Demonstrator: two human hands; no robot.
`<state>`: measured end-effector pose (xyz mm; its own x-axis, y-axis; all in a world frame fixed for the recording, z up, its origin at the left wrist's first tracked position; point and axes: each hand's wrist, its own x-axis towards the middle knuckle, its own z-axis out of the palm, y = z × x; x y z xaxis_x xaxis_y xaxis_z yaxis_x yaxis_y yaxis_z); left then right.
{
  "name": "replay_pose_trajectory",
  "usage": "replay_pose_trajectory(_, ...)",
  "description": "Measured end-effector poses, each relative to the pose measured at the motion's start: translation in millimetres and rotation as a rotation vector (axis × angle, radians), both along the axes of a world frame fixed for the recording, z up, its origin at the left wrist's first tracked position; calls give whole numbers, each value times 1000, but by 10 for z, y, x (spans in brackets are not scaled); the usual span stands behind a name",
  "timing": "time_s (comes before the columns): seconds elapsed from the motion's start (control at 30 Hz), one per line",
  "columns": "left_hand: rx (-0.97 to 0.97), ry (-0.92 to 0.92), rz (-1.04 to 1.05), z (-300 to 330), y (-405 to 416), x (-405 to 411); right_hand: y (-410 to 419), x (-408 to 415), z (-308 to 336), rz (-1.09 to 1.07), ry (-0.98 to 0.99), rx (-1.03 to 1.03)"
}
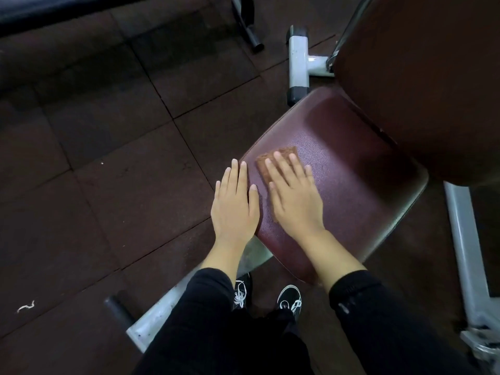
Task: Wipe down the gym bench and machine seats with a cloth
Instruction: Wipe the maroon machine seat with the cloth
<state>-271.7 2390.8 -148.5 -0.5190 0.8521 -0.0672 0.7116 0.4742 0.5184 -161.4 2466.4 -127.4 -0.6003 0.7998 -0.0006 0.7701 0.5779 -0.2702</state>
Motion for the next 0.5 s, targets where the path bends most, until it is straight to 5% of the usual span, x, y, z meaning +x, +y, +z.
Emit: replay_pose_trajectory(0.5, -71, 95, 3, -12, 4, 45, 8, 13, -18, -227, 98, -84)
